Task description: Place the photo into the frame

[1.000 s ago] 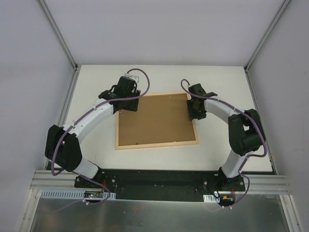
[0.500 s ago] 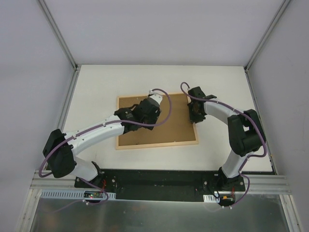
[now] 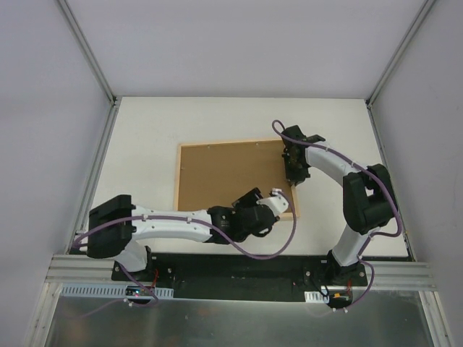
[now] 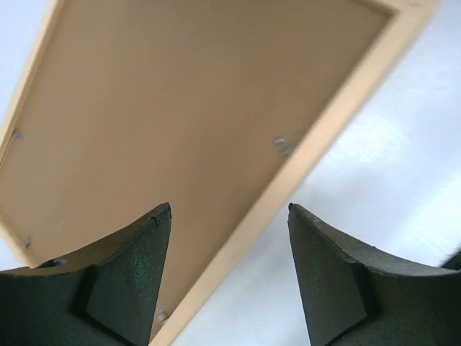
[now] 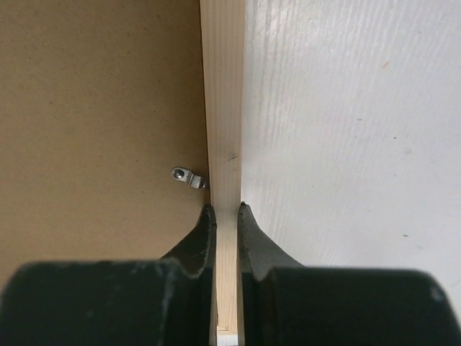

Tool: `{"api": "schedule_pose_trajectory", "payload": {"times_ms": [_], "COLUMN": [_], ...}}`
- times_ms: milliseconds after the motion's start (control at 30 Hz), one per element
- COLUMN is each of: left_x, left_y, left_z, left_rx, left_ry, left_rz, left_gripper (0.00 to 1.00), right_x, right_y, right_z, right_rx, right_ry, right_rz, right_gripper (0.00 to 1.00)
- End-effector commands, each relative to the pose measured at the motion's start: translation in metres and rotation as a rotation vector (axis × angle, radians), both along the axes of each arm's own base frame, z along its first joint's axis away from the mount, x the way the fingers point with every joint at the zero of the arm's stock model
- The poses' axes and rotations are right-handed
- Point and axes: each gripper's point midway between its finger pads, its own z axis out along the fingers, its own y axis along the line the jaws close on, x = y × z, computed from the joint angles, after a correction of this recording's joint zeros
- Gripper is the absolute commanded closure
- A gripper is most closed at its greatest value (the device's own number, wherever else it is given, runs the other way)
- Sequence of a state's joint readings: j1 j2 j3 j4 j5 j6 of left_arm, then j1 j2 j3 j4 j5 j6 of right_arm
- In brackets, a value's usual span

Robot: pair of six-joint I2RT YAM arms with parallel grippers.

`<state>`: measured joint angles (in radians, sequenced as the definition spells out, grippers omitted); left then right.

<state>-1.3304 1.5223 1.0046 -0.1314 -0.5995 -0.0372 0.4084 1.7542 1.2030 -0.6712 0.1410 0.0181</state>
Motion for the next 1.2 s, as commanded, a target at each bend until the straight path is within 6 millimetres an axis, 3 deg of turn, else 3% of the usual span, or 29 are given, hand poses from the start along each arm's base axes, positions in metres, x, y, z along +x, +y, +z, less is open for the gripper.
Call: {"api": "schedule_pose_trajectory", "payload": {"times_ms": [0, 133, 300, 567, 767, 933, 1033, 1133, 1167], "left_x": [-0.015, -0.031, -0.035, -0.014, 0.007, 0.02, 0.024, 0.028, 0.029], "left_y": [-0.046, -0.068, -0.084, -0.093, -0.089, -0.084, -0.083, -0.08, -0.079], "left_z": [0.001, -0.013, -0.025, -0.044, -0.048, -0.038, -0.038, -0.031, -0.027], "left_rx": [0.02, 0.064, 0.118, 0.224, 0.276, 0.295, 0.322, 0.33, 0.324], "left_ry": [-0.167, -0.203, -0.286, -0.477, -0.577, -0.629, -0.665, -0.715, -0.731], "left_rz": [-0.143, -0.213, -0.254, -0.253, -0.211, -0.177, -0.194, -0.187, -0.18], "left_gripper": [0.34, 0.31, 0.29, 0.29, 0.33, 0.49, 0.72, 1.0, 1.0], "right_x": [-0.003, -0.007, -0.012, -0.015, -0.017, -0.019, -0.018, -0.018, -0.018], "right_y": [-0.007, -0.009, -0.008, -0.008, -0.008, -0.008, -0.007, -0.006, -0.006], "right_z": [0.05, 0.057, 0.06, 0.067, 0.073, 0.072, 0.074, 0.076, 0.077], "right_rx": [-0.031, -0.046, -0.05, -0.043, -0.038, -0.041, -0.03, -0.025, -0.022], "right_ry": [-0.05, -0.047, -0.041, -0.041, -0.044, -0.038, -0.041, -0.048, -0.049], "right_rz": [-0.041, -0.047, -0.051, -0.061, -0.06, -0.061, -0.063, -0.063, -0.065], "right_gripper": [1.0, 1.0, 1.0, 1.0, 1.0, 1.0, 1.0, 0.99, 1.0]}}
